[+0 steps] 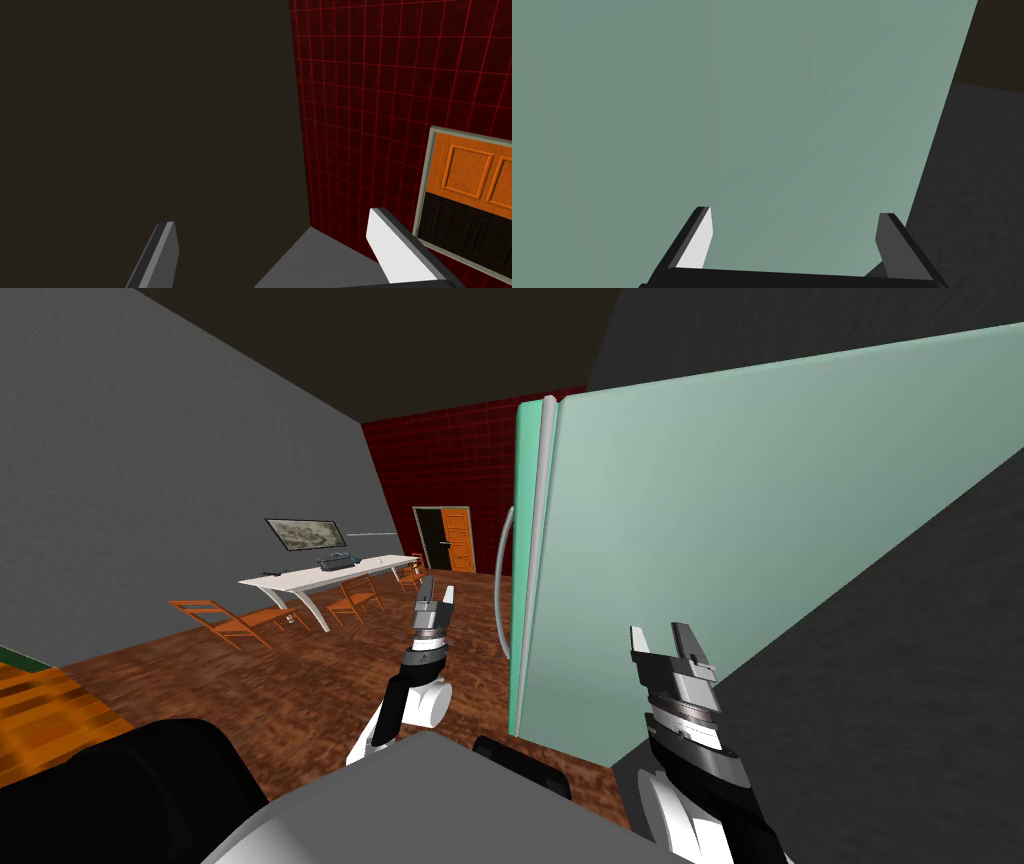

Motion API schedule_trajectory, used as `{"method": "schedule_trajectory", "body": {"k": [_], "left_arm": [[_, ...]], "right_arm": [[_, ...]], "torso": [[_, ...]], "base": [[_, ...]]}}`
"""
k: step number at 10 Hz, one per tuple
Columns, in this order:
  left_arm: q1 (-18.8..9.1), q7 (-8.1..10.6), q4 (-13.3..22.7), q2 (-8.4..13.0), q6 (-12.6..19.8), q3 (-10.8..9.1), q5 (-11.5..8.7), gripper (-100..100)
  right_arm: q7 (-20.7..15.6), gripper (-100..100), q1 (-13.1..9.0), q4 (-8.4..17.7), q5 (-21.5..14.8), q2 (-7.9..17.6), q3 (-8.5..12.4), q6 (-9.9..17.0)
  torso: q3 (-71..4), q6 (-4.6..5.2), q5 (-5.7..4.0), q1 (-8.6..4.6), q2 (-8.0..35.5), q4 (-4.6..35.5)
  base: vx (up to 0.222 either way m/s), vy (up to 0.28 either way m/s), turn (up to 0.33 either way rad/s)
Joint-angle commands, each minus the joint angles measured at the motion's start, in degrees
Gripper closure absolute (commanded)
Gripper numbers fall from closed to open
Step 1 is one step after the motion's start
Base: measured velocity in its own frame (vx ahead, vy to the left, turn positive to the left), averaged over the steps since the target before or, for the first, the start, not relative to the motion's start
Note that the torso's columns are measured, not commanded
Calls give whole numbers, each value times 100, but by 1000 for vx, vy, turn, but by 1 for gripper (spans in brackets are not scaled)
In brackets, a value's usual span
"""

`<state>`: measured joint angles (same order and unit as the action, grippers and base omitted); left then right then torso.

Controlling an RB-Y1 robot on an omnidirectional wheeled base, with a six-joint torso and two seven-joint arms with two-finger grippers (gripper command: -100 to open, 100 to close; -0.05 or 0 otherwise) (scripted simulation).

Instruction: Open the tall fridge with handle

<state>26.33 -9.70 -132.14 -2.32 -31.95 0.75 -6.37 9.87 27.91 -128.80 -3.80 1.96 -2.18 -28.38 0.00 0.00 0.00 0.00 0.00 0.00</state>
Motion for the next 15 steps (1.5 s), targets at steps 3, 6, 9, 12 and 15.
{"method": "schedule_trajectory", "body": {"k": [3,6,9,12,15], "left_arm": [[0,0,-1,0,0,0,0,0],[0,0,-1,0,0,0,0,0],[0,0,-2,0,-1,0,0,0],[1,0,1,0,0,0,0,0],[1,0,1,0,0,0,0,0]], "right_arm": [[0,0,0,-1,0,0,0,0],[0,0,0,-1,0,0,0,0],[0,0,0,-2,0,0,0,-1],[-534,-100,-37,174,-129,398,10,-191],[-982,-100,-69,324,-235,549,18,-345]], "torso": [[-2014,0,0,0,1003,1006],[-4536,0,0,0,2269,2268],[-7073,0,0,0,3539,3537],[-8430,0,4,14,4201,4203],[-8454,-1,-1,-6,4232,4229]], "base": [[0,0,0],[0,0,0],[0,0,0],[31,48,-75],[28,58,-62]]}}
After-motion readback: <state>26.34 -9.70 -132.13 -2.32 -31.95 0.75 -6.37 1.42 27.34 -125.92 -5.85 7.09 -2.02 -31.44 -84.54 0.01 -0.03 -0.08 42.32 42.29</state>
